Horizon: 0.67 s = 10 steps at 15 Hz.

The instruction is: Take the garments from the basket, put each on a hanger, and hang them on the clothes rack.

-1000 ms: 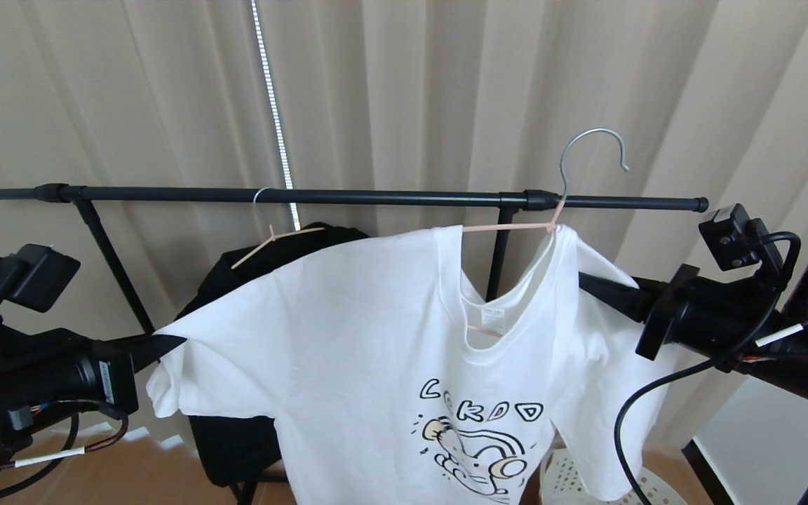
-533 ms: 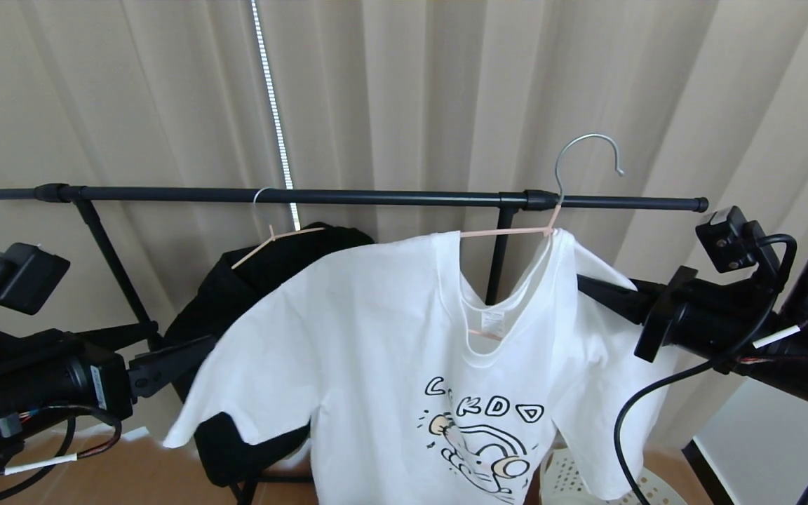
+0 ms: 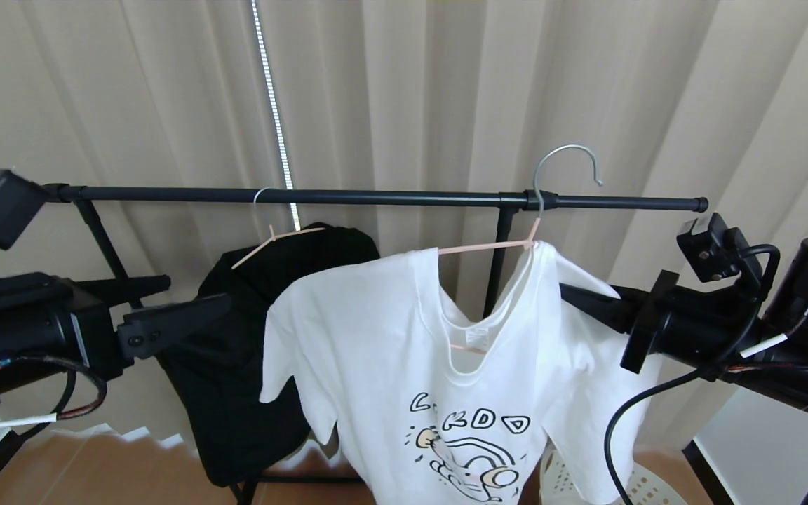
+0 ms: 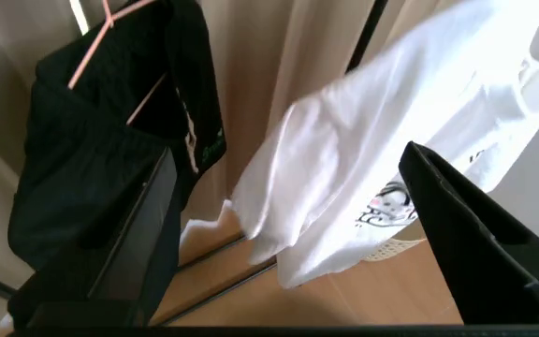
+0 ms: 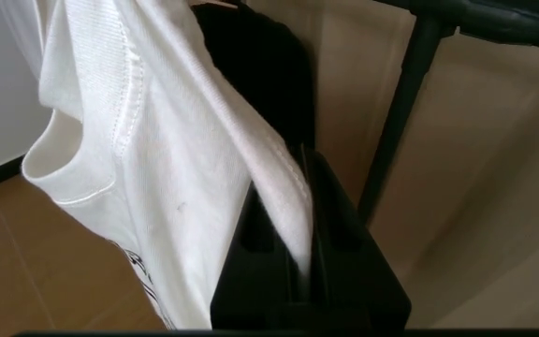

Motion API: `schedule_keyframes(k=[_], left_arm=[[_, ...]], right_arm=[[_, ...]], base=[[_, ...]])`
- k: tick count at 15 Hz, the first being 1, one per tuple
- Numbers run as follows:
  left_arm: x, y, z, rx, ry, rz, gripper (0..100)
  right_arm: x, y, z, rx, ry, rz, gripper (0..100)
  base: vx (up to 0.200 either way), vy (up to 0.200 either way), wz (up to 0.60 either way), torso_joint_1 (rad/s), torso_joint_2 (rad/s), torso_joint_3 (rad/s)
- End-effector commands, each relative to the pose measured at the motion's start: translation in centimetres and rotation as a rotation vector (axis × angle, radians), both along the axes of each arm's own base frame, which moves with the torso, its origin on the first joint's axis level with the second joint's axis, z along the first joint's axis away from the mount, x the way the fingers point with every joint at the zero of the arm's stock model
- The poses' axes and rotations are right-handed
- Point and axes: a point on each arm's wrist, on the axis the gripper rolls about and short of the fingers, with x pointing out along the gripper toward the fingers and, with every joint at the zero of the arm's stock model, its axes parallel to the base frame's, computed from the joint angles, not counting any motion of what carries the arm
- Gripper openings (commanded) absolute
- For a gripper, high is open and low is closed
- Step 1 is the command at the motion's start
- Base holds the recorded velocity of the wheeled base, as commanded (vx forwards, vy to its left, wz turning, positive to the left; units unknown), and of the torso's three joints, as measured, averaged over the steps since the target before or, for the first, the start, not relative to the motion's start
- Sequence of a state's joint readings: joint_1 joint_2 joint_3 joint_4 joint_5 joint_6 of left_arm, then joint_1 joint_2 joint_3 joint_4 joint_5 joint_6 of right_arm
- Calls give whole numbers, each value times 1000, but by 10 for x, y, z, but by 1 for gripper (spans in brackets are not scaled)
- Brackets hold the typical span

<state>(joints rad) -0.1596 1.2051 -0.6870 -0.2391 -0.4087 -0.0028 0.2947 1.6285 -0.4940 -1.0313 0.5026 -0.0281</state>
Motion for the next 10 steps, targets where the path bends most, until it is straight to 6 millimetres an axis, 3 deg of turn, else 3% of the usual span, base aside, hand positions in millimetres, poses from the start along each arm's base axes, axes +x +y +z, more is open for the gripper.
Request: schedule_keyframes(k=[1,4,10], left_arm=[[3,-23,50,4,4,-78,100],[16,-46,66,28,25,-169,100],[32,-93,44,272,52,-399,100]], right_arm=[[2,6,-9,-22,19,21,0],[0,9,-12,-41,16,37,0],[-9,16,-17,-79,5,77,0]], base=[[0,0,0,0,0,0],[0,0,0,0,0,0],[0,0,0,0,0,0]])
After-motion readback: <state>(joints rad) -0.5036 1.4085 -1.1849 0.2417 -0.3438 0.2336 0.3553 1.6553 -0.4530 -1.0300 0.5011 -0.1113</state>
